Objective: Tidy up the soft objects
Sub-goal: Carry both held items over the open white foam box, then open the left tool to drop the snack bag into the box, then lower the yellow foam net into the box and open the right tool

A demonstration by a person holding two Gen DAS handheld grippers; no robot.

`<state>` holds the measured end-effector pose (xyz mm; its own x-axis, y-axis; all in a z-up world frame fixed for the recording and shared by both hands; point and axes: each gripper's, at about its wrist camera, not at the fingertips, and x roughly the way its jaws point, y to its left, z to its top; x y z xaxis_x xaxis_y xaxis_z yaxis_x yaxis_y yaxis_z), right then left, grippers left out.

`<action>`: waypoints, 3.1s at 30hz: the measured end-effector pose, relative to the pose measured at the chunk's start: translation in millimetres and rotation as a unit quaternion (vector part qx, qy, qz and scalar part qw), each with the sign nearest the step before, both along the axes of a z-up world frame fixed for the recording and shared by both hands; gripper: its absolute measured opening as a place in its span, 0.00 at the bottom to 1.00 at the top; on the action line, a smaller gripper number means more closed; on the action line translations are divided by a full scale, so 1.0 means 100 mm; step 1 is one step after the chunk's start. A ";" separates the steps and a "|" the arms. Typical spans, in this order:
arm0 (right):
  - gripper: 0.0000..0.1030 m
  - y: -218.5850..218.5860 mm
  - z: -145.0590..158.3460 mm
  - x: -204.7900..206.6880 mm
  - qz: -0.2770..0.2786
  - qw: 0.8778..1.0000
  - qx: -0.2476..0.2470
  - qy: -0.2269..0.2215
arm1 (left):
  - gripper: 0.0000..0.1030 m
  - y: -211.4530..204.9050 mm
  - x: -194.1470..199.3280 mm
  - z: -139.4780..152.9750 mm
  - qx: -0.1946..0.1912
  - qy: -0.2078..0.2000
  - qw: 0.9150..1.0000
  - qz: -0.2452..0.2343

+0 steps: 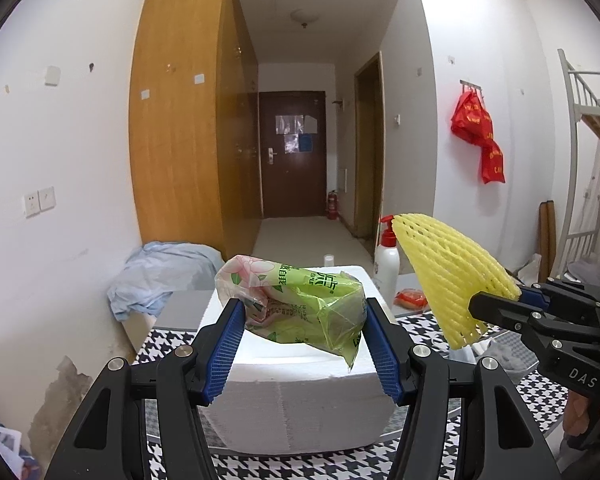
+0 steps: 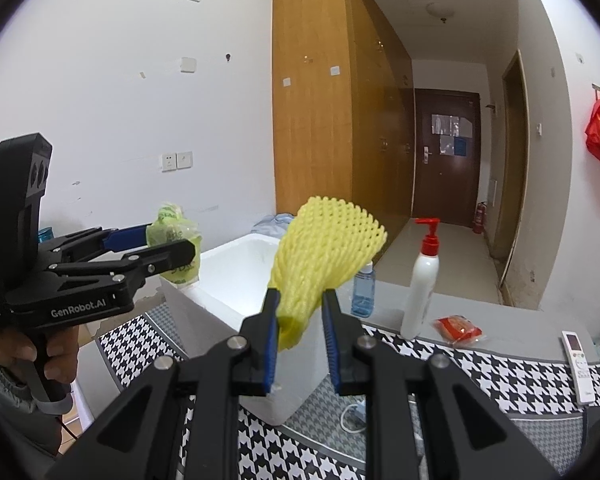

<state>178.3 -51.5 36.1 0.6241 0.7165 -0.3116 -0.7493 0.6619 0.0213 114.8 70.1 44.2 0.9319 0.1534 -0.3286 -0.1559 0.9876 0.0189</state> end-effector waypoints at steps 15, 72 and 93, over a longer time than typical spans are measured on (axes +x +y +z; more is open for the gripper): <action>0.24 0.19 0.06 -0.03 0.009 1.000 -0.006 -0.003 | 0.60 0.17 0.09 -0.04 -0.014 0.002 1.000 0.004; 0.24 0.61 0.01 0.12 -0.005 1.000 -0.031 0.004 | 0.99 0.55 0.13 -0.12 -0.015 0.002 0.999 0.051; 0.30 0.78 -0.02 0.21 0.008 0.999 -0.048 0.013 | 0.99 0.66 -0.04 -0.13 -0.021 -0.010 0.997 0.073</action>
